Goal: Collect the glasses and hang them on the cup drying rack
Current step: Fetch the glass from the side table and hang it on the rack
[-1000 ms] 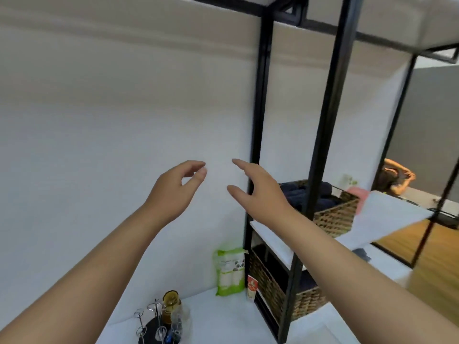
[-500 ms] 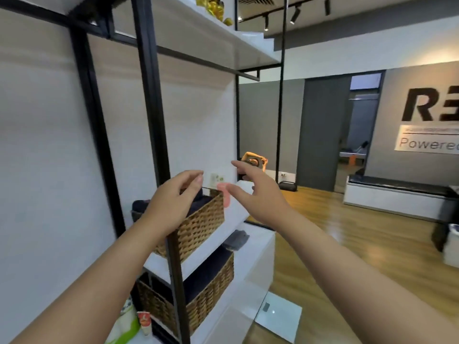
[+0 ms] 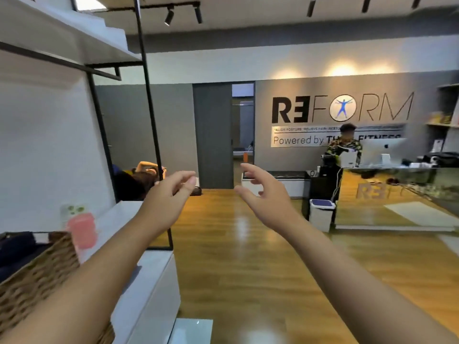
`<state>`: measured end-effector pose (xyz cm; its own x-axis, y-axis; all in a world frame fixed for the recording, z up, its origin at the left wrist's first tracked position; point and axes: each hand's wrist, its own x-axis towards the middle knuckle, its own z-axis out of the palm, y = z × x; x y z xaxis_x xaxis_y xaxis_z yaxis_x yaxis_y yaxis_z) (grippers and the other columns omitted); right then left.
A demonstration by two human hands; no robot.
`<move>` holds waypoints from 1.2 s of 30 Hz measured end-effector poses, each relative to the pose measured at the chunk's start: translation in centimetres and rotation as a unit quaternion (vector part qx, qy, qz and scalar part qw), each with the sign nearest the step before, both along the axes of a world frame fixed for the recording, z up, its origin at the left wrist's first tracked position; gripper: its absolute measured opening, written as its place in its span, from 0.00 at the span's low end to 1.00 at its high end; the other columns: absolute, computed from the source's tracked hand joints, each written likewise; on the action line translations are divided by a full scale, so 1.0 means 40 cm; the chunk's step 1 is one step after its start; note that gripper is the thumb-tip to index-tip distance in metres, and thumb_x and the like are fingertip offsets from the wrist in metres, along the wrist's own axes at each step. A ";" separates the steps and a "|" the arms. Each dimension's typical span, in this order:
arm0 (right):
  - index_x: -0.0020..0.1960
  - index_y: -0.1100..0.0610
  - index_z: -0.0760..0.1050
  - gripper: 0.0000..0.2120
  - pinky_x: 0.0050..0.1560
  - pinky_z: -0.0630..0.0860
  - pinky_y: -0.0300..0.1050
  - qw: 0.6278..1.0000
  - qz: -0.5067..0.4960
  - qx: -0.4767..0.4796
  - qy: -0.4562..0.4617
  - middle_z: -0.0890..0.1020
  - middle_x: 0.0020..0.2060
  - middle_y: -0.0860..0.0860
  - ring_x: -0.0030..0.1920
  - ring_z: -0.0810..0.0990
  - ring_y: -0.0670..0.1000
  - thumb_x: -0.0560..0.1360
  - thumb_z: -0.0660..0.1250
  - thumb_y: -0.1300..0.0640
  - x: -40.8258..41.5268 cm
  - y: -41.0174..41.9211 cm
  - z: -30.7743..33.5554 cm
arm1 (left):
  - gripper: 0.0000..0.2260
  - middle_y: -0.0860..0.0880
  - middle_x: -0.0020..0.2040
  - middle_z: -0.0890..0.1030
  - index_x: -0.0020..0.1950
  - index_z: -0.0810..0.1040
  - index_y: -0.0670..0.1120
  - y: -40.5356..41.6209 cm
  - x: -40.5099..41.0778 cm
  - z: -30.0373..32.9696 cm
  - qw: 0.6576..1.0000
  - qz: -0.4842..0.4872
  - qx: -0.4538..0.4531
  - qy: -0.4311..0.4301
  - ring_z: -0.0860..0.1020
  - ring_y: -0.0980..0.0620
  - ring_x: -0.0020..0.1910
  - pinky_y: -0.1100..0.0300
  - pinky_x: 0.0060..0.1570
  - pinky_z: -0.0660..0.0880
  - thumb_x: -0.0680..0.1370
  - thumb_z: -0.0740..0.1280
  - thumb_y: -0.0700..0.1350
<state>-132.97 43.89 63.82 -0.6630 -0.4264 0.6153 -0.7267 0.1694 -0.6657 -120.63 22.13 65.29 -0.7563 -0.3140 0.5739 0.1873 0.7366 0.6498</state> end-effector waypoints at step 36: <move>0.78 0.43 0.68 0.27 0.59 0.75 0.47 0.768 -0.639 -0.019 -0.031 0.77 0.64 0.43 0.63 0.75 0.46 0.80 0.67 0.41 -0.617 1.217 -0.049 | 0.18 0.57 0.61 0.79 0.72 0.74 0.54 1.343 -1.365 -0.042 0.785 -0.614 -0.086 -0.005 0.76 0.58 0.59 0.66 0.50 0.70 0.84 0.59 0.57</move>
<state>-157.64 92.56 61.86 -0.5536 0.6145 0.5621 0.0498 0.6982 -0.7142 -175.25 75.84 63.60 -0.4329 0.7358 0.5207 0.8200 0.0815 0.5665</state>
